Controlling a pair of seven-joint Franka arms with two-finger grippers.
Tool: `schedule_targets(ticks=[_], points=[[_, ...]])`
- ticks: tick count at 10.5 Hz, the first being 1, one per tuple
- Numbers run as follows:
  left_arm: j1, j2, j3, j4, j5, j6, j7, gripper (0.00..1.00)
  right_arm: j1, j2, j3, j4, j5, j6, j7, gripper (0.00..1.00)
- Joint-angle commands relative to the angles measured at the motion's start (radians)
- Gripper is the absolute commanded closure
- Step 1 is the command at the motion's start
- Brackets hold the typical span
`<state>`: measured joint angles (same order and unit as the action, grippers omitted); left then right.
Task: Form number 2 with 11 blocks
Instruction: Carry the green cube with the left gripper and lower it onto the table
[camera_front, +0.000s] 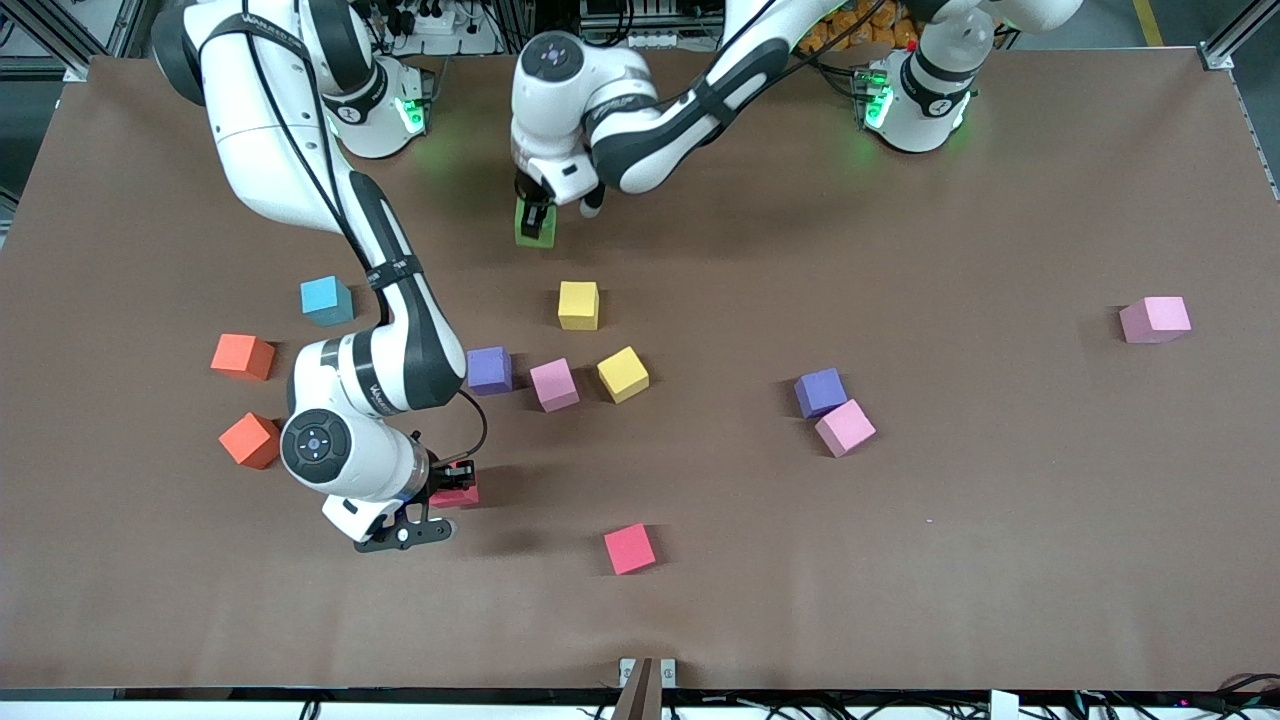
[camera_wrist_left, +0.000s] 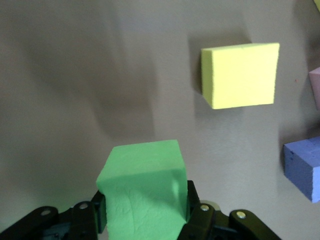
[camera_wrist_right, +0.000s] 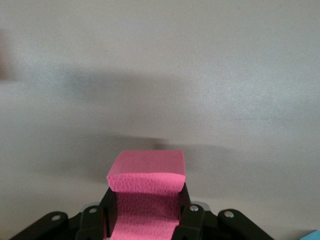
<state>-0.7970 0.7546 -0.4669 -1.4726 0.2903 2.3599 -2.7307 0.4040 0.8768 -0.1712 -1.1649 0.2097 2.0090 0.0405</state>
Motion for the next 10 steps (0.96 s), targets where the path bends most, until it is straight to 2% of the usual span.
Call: schedule_targets(ticks=[1, 7, 10], points=[[-0.128, 0.117, 0.106, 0.175, 0.035, -0.060, -0.096, 1.00, -0.010, -0.035, 0.004, -0.022, 0.016, -0.027, -0.045, 1.00], [-0.208, 0.133, 0.100, 0.183, 0.036, -0.061, -0.078, 1.00, -0.013, -0.044, 0.003, -0.024, 0.014, -0.032, -0.045, 1.00], [-0.237, 0.193, 0.111, 0.213, 0.035, -0.051, -0.101, 1.00, -0.013, -0.044, 0.002, -0.024, 0.014, -0.041, -0.045, 1.00]])
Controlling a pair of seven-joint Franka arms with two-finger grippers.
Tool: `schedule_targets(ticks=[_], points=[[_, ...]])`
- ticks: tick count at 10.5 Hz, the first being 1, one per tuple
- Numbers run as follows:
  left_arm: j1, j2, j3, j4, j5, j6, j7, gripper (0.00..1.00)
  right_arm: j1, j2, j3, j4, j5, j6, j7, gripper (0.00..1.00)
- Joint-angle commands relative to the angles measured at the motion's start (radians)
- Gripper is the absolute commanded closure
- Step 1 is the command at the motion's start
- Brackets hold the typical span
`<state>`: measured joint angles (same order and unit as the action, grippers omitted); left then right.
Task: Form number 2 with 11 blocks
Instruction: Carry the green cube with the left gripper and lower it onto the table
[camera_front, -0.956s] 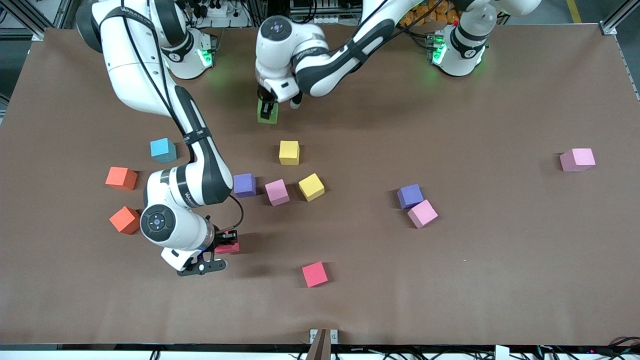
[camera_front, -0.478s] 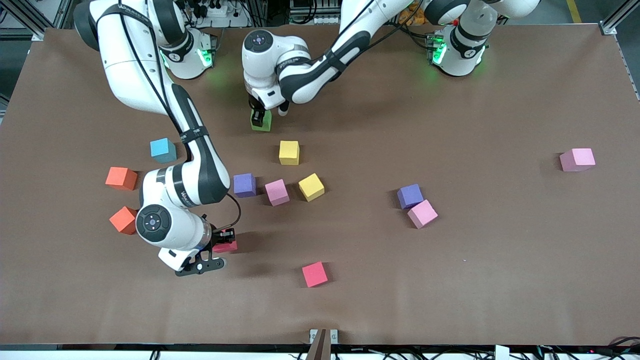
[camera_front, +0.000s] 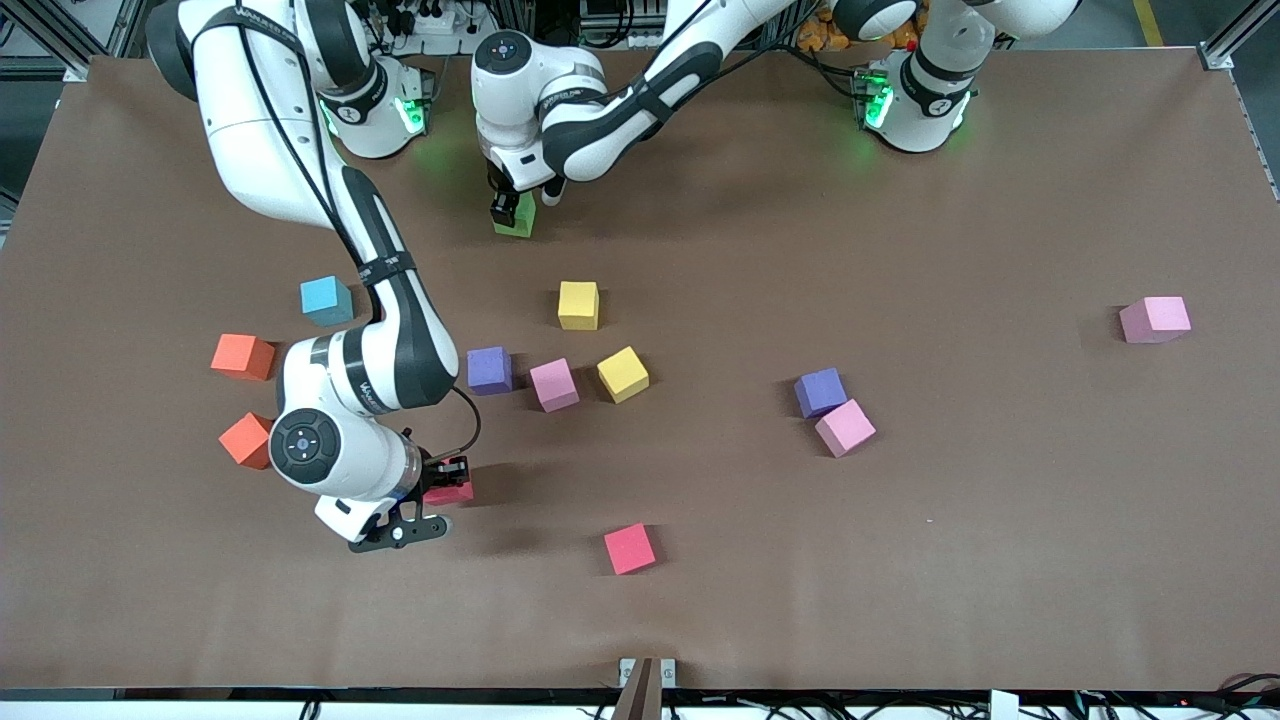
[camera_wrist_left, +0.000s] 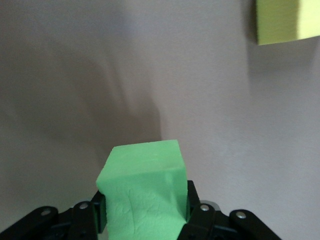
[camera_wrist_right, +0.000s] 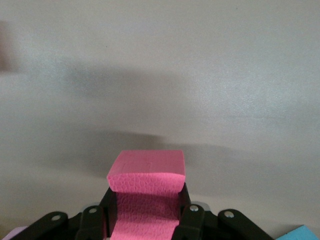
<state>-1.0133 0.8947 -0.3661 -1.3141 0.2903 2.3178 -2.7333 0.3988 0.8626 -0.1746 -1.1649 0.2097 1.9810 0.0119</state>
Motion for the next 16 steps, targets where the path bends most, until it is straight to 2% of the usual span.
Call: schedule_targets(ticks=[1, 9, 15, 16], points=[[-0.028, 0.059, 0.010, 0.058, 0.035, -0.009, -0.111, 1.00, -0.008, -0.030, 0.006, -0.024, 0.014, -0.013, -0.016, 1.00], [-0.028, 0.078, 0.013, 0.069, 0.036, 0.003, -0.339, 1.00, -0.008, -0.031, 0.006, -0.022, 0.014, -0.013, -0.016, 1.00], [-0.028, 0.081, 0.012, 0.069, 0.036, 0.005, -0.399, 1.00, -0.008, -0.036, 0.006, -0.022, 0.014, -0.013, -0.016, 1.00], [-0.028, 0.082, 0.013, 0.067, 0.036, 0.005, -0.393, 0.74, -0.008, -0.037, 0.006, -0.024, 0.014, -0.013, -0.016, 1.00]])
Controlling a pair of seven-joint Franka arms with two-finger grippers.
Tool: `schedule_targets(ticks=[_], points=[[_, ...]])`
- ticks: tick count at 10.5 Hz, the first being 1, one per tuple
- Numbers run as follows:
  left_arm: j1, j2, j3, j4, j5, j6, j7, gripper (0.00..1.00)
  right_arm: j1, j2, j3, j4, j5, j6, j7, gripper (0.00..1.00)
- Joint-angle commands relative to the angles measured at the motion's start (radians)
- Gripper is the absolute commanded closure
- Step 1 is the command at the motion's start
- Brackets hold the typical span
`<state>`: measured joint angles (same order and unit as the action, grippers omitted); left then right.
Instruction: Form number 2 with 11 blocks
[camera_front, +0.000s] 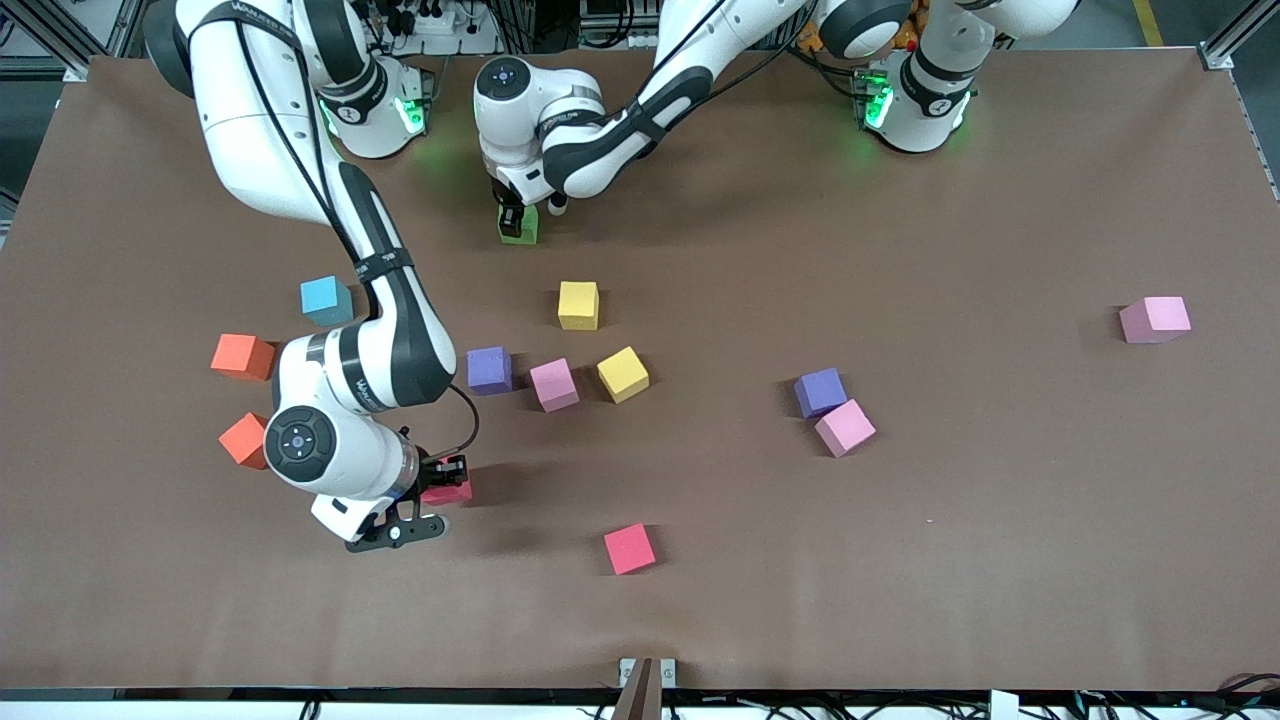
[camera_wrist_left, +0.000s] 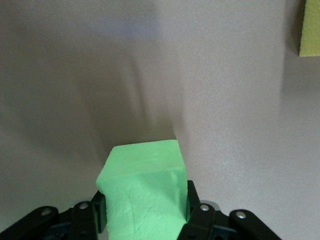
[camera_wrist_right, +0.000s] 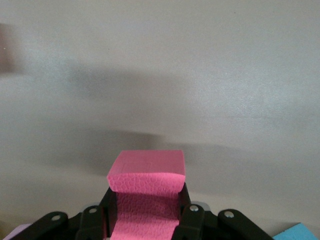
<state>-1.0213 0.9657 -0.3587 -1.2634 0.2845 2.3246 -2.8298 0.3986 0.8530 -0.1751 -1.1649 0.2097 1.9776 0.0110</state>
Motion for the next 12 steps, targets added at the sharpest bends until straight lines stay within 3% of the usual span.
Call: schedule_targets(ticks=[1, 3, 12], points=[[-0.020, 0.011, 0.006, 0.016, 0.042, -0.001, -0.295, 0.54, -0.007, -0.028, 0.006, -0.022, 0.014, -0.009, -0.016, 1.00], [-0.020, 0.011, 0.006, 0.016, 0.042, -0.001, -0.295, 0.00, -0.007, -0.028, 0.006, -0.022, 0.014, -0.009, -0.016, 1.00], [0.021, -0.053, -0.012, 0.012, 0.039, -0.065, -0.286, 0.00, 0.003, -0.038, 0.008, -0.022, 0.014, -0.009, -0.009, 1.00]])
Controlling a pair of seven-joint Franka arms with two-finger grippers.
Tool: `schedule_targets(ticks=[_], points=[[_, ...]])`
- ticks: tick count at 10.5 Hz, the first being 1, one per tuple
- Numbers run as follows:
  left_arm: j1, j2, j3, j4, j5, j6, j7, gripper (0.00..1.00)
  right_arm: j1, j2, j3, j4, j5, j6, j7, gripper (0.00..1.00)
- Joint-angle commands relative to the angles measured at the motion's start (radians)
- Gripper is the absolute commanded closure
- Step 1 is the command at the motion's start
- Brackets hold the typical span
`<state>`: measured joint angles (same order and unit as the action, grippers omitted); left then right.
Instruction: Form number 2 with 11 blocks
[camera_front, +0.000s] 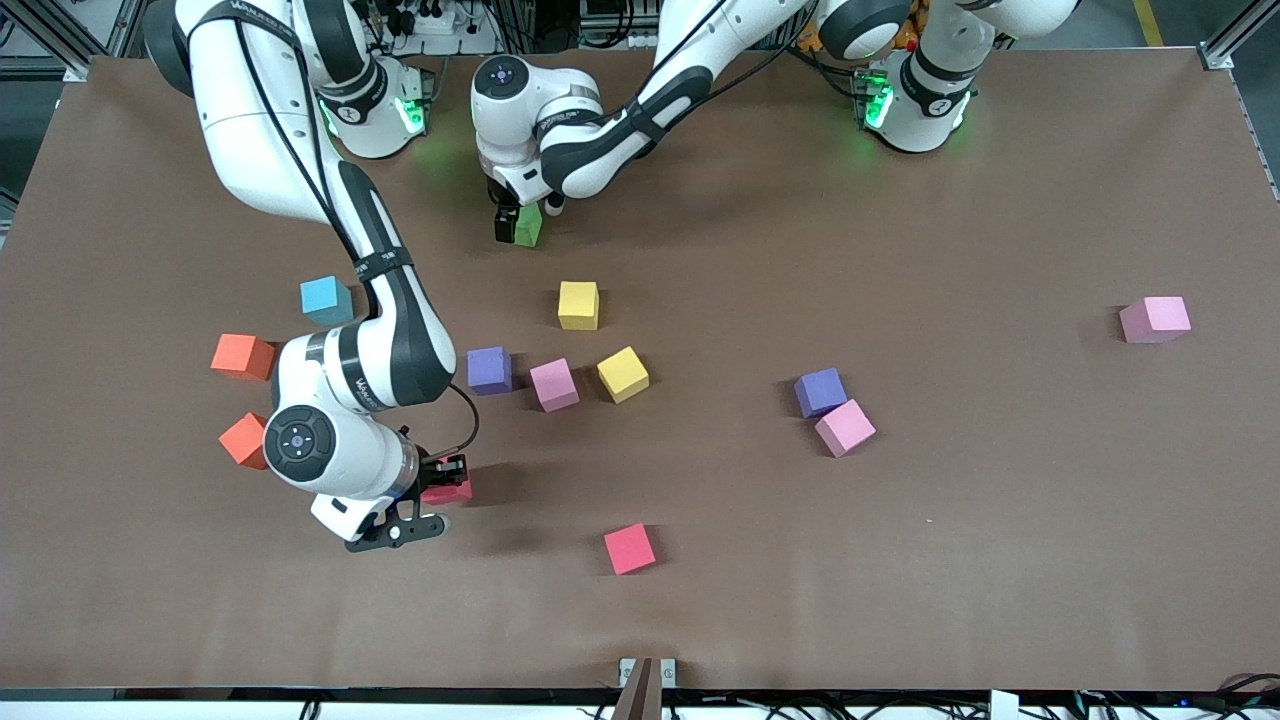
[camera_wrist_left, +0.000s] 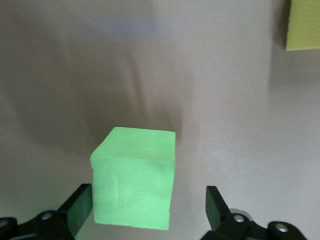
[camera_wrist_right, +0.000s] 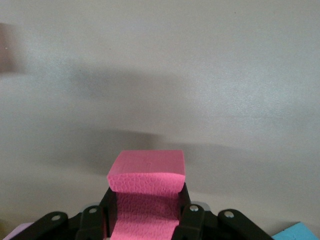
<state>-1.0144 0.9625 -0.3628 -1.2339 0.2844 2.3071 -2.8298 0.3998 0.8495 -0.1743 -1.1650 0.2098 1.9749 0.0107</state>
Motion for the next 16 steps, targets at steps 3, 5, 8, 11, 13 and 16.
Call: schedule_targets(ticks=[3, 5, 8, 11, 13, 16], points=[[0.048, -0.091, -0.027, -0.027, 0.047, -0.070, -0.266, 0.00, 0.025, -0.073, 0.007, -0.021, 0.014, -0.040, -0.015, 1.00], [0.101, -0.142, -0.062, -0.067, 0.048, -0.093, -0.243, 0.00, 0.036, -0.101, 0.007, -0.021, 0.014, -0.111, -0.024, 1.00], [0.216, -0.250, -0.139, -0.229, 0.050, -0.114, -0.191, 0.00, 0.040, -0.191, 0.007, -0.024, 0.016, -0.261, -0.086, 1.00], [0.408, -0.491, -0.264, -0.595, 0.050, 0.029, -0.174, 0.00, 0.135, -0.234, 0.006, -0.074, 0.010, -0.271, -0.078, 1.00], [0.500, -0.496, -0.311, -0.643, 0.050, 0.037, -0.116, 0.00, 0.145, -0.339, 0.077, -0.245, 0.005, -0.172, -0.081, 1.00], [0.638, -0.559, -0.365, -0.755, 0.050, 0.119, -0.050, 0.00, 0.134, -0.519, 0.173, -0.531, -0.018, -0.053, -0.097, 1.00]])
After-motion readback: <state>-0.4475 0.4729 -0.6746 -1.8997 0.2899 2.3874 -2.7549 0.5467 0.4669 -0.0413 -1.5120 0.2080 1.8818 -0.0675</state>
